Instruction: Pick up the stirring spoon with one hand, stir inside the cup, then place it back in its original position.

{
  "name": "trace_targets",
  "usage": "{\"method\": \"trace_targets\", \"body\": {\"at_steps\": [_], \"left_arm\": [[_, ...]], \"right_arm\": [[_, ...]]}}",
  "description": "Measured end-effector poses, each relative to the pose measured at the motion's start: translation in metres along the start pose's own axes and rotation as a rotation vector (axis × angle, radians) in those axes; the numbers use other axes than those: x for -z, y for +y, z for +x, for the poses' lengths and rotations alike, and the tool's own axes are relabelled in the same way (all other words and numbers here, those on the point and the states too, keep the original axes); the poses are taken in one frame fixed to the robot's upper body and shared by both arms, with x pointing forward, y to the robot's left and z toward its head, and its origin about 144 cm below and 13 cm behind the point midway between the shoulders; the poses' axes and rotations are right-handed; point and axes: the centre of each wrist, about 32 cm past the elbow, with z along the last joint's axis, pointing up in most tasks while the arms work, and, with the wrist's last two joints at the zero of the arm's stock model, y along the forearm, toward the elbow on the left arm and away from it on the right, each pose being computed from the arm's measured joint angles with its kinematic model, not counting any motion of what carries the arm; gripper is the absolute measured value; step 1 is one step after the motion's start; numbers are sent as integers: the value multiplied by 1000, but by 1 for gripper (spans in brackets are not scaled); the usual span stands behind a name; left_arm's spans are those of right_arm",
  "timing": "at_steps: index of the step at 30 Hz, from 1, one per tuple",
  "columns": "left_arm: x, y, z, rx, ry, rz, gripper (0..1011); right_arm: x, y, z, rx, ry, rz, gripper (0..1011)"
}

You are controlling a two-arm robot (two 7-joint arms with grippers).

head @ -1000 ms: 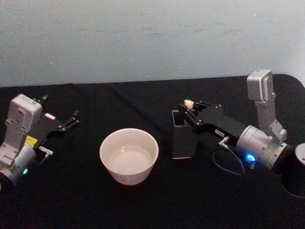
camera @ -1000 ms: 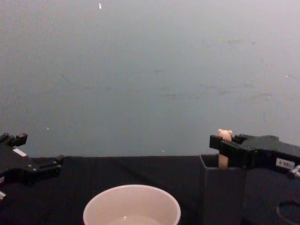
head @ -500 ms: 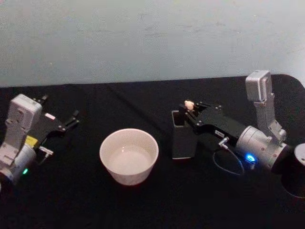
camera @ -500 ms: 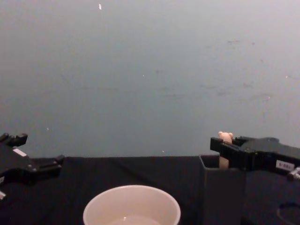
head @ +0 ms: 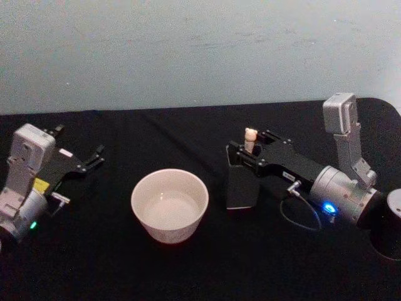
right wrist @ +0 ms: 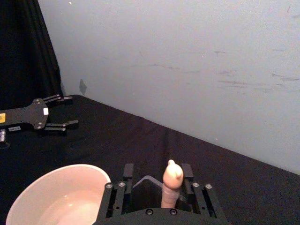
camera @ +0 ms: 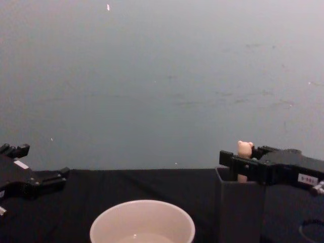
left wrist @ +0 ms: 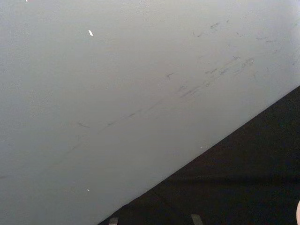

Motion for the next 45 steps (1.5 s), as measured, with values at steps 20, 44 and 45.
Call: {"method": "trace_targets", "body": {"at_steps": [20, 44, 45], "left_arm": [[0, 0, 0, 0, 0, 0, 1001], [0, 0, 0, 0, 0, 0, 1001], [0, 0, 0, 0, 0, 0, 1001]], "right_arm": [[-5, 0, 1, -4, -14, 38, 1000], [6, -5, 17, 431, -126, 54, 1000], [13, -4, 17, 444, -120, 28, 1000]]}}
